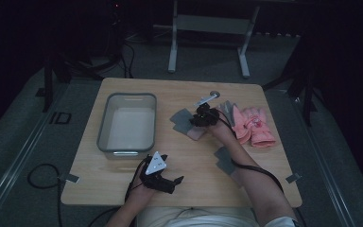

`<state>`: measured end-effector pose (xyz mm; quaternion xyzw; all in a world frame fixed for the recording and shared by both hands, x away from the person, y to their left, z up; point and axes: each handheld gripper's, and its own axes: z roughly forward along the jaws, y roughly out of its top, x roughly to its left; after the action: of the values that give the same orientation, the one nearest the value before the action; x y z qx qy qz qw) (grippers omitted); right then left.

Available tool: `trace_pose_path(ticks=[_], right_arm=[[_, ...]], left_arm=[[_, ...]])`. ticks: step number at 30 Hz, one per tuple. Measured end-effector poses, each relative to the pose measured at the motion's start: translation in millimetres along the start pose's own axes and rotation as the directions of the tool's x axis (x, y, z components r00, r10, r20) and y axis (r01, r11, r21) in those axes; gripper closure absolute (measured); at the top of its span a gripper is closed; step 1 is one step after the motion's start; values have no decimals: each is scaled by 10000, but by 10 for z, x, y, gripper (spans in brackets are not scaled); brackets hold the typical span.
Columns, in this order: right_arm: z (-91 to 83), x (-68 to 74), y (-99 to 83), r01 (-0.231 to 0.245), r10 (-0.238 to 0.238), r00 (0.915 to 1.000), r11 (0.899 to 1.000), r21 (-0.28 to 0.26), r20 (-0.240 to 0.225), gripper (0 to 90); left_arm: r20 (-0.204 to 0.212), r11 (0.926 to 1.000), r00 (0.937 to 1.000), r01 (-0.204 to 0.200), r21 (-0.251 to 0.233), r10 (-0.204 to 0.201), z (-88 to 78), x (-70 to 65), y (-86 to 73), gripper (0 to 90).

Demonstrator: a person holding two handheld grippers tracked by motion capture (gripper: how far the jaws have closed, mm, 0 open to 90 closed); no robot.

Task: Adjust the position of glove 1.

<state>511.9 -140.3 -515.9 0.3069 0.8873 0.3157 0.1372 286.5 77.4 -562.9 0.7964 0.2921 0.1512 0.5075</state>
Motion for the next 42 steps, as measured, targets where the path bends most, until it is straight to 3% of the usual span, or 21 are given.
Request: trace_pose_path(ticks=[7,10,14,19,23,27,29,31,32,33,35,36,38,39,40,42], right_arm=[[128,31,38,261,-252,9994,9990,369,-246,668],[237,77,9,681,-693,9975,9939,864,107,686],[273,28,-26,-258,264,9996,9971,723,-74,733],[282,115,1,-397,361,9984,9955,859,427,845],[207,144,21,-1167,1141,9925,9911,635,444,860],[24,224,12,-2180,2163,9732,9759,132,787,863],[-49,311,-13,-2287,2275,9678,9735,-6,1082,863],[-147,383,-49,-2965,2990,9485,9542,-390,1048,864],[-199,425,-61,-3122,3155,9429,9489,-464,1070,863],[-263,467,-73,-3419,3479,9308,9372,-695,1126,864],[-395,530,-89,-3792,3882,9156,9203,-963,1047,864],[-474,549,-100,-4122,4250,8991,9026,-1242,1047,865],[-613,591,-123,-4517,4711,8744,8777,-1598,1163,866],[-665,621,-135,-4585,4822,8669,8708,-1777,1265,866],[-701,657,-144,-4541,4790,8660,8736,-1751,1439,866],[-765,713,-208,-4855,5163,8439,8506,-2021,1458,866]], left_arm=[[-26,10000,10000,-46,-2,46,-2,-3,-1,0],[-19,10000,10000,-71,-9,71,-4,-2,-1,0],[-41,10000,10000,-50,-59,49,-11,-8,-5,0],[-53,10000,10000,-53,-43,53,-10,-9,-4,0],[-251,9998,9997,-65,-166,61,-16,-21,-9,0],[-219,9999,9997,-59,-120,56,-12,-20,-7,0],[-227,9999,9997,-60,-105,58,-12,-19,-7,0],[-267,9999,9996,-96,-125,92,-14,-24,-7,0],[-292,9999,9995,-117,-125,113,-14,-27,-7,0],[-301,9998,9995,-141,-112,137,-13,-29,-7,0],[-292,9999,9995,-142,-93,140,-10,-30,-6,0],[-304,9999,9995,-134,-91,131,-12,-28,-6,0],[-283,9999,9996,-63,-115,60,-13,-23,-7,0],[-294,9999,9996,-49,-106,45,-14,-20,-6,0],[-306,9999,9995,-44,-105,40,-14,-22,-7,0],[-324,9999,9994,-124,-97,121,-10,-29,-6,0]])
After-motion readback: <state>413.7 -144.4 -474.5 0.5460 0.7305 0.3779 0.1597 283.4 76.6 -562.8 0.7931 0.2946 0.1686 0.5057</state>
